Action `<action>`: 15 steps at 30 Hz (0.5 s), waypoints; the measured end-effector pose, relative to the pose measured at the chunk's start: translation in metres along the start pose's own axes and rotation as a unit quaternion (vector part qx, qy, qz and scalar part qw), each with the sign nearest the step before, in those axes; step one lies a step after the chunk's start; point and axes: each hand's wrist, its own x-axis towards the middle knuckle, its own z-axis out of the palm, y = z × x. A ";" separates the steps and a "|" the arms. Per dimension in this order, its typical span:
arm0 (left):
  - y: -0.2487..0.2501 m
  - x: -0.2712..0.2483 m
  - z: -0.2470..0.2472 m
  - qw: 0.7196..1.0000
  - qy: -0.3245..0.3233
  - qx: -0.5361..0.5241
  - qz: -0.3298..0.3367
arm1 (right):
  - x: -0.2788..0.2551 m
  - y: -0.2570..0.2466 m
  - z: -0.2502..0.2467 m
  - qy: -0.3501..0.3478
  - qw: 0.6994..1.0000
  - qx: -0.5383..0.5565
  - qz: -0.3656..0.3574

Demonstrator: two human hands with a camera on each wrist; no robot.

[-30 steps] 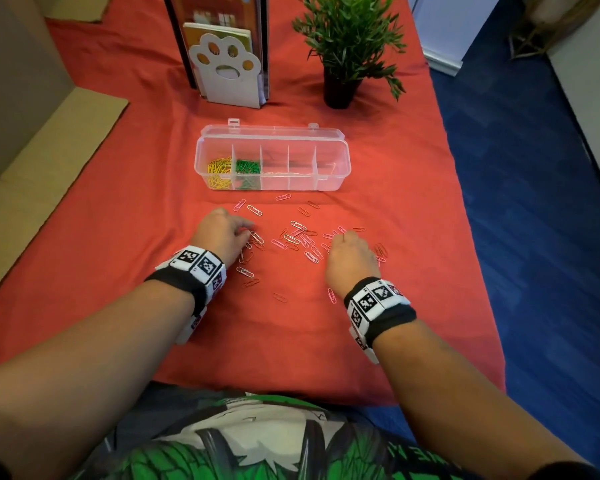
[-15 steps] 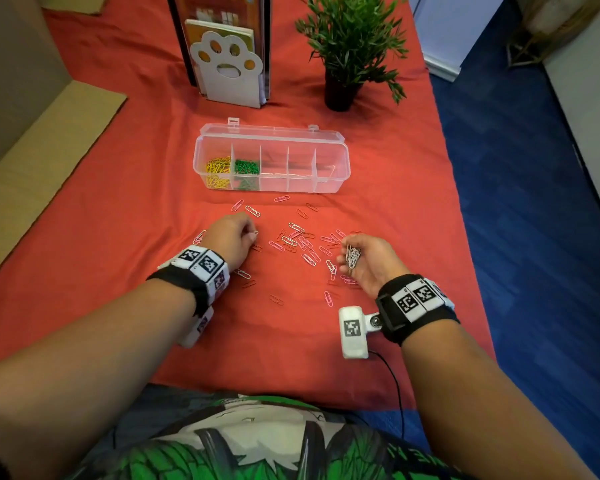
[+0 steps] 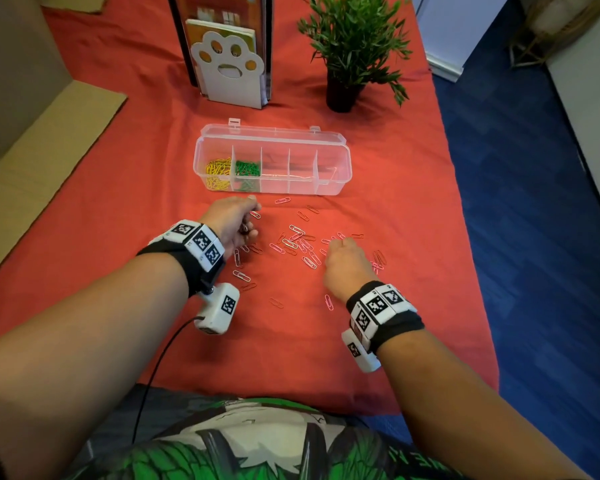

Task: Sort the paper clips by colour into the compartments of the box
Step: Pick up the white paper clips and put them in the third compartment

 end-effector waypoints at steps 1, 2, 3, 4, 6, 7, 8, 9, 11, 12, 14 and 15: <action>0.000 0.001 0.001 0.998 0.007 0.063 0.026 | 0.000 0.001 -0.002 0.003 1.000 -0.005 0.006; 0.000 0.003 0.001 0.984 0.018 0.162 0.068 | 0.000 0.003 -0.003 0.011 1.000 -0.015 0.010; 0.001 0.006 -0.001 0.951 0.032 0.282 0.123 | 0.000 0.004 -0.004 0.017 0.999 -0.028 0.011; 0.000 0.008 -0.003 0.900 0.045 0.395 0.176 | 0.000 0.004 -0.004 0.022 0.999 -0.043 0.005; -0.002 0.015 -0.008 0.809 0.053 0.537 0.234 | -0.003 0.002 -0.002 0.025 0.997 -0.074 -0.014; -0.005 0.020 -0.011 0.776 0.049 0.577 0.248 | -0.004 0.000 -0.001 0.025 0.995 -0.091 -0.025; -0.008 0.024 -0.012 0.754 0.045 0.605 0.252 | -0.004 -0.002 -0.001 0.027 0.993 -0.107 -0.036; -0.010 0.026 -0.014 0.745 0.042 0.617 0.251 | -0.004 -0.004 0.000 0.026 0.992 -0.120 -0.043; -0.014 0.025 -0.014 0.743 0.042 0.617 0.255 | -0.003 -0.006 0.000 0.026 0.990 -0.133 -0.048; -0.015 0.024 -0.014 0.743 0.043 0.616 0.260 | -0.002 -0.007 0.000 0.026 0.989 -0.139 -0.050; -0.017 0.021 -0.013 0.754 0.045 0.598 0.267 | -0.001 -0.007 0.000 0.030 0.986 -0.153 -0.055; -0.017 0.020 -0.013 0.769 0.048 0.579 0.266 | -0.002 -0.008 0.000 0.034 0.985 -0.158 -0.057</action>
